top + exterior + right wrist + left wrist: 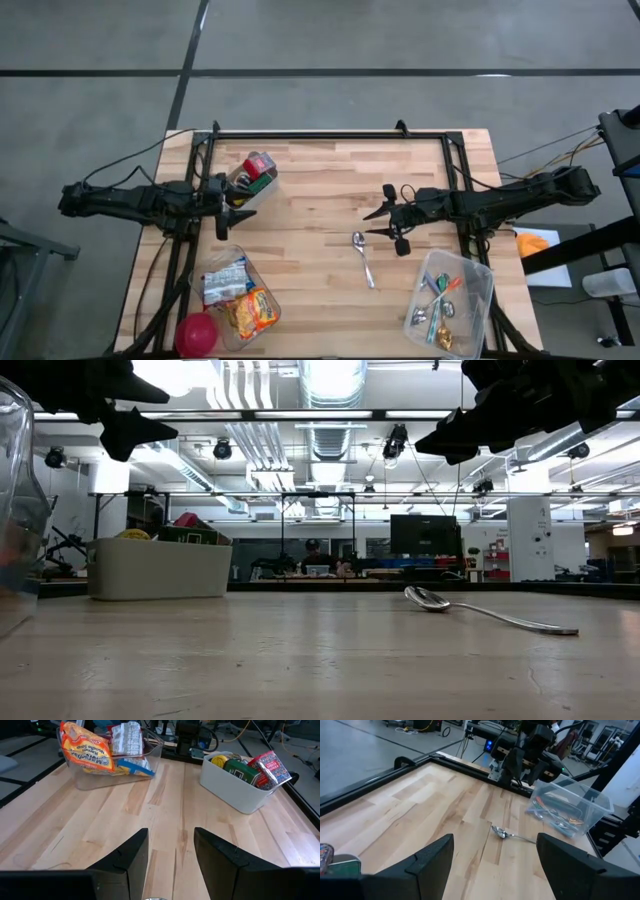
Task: Pick & Place Food Item
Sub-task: Put the silver spoon into the white bin
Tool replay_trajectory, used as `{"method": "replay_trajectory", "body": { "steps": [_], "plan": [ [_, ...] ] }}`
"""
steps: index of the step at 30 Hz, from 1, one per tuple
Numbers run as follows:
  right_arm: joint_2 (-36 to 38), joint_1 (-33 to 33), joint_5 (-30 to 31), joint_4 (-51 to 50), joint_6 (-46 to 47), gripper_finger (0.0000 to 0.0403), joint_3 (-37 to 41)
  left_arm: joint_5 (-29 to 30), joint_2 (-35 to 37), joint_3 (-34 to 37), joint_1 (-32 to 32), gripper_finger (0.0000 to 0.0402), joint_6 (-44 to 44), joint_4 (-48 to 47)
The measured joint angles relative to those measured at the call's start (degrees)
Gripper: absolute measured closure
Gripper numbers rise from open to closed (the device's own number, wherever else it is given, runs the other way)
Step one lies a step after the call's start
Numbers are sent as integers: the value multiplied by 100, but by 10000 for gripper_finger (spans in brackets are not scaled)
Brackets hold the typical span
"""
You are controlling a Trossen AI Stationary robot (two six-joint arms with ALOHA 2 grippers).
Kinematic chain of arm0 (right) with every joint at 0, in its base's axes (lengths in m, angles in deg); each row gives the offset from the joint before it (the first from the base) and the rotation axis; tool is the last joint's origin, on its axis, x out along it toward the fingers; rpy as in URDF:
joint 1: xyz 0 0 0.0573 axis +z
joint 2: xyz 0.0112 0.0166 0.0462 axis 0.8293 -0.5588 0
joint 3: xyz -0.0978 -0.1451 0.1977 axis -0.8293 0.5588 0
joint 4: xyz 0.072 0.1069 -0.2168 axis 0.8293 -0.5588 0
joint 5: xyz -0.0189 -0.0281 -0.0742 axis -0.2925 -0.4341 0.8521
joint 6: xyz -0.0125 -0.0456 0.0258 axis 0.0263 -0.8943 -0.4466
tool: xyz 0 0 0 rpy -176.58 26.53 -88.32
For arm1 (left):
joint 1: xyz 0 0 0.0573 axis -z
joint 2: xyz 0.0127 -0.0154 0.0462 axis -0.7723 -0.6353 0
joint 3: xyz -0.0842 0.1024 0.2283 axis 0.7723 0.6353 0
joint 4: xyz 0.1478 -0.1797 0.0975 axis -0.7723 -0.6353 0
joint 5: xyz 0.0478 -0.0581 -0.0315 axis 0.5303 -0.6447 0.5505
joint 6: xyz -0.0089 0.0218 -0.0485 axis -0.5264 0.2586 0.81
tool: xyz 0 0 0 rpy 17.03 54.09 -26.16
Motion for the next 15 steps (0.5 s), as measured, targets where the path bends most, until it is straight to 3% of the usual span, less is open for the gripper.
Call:
{"method": "replay_trajectory", "body": {
  "steps": [15],
  "plan": [
    [0, 0, -2, 2, 61, 246, 0, 2, -2, 2, 0, 116, -7, -336]
  ]
}}
